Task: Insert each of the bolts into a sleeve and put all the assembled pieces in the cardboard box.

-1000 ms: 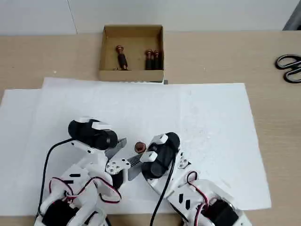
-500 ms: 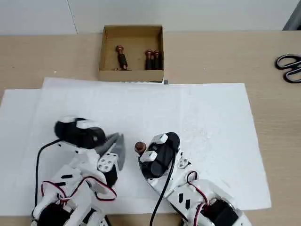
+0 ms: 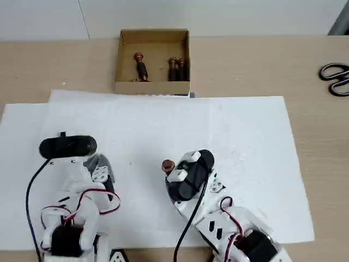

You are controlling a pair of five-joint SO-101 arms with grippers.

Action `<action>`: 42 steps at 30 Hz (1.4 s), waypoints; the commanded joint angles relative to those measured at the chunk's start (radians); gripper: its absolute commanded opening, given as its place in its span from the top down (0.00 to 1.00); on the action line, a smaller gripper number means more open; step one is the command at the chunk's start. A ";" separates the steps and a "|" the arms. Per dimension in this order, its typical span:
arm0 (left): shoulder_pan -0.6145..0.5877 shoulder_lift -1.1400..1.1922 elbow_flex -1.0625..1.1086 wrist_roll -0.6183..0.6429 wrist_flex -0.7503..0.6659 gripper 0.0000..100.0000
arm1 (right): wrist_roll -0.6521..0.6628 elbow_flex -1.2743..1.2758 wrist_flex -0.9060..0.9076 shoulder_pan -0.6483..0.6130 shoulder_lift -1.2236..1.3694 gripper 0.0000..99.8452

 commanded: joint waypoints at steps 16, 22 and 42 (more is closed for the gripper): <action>-0.029 -0.011 0.196 -0.104 -0.032 0.99 | 0.008 0.032 -0.185 0.317 0.001 1.00; -0.035 -0.011 0.196 -0.098 -0.031 0.99 | 0.005 0.008 -0.331 0.317 0.030 1.00; 0.020 -0.011 0.194 -0.103 -0.031 0.99 | -0.081 -0.916 -0.728 0.395 1.426 1.00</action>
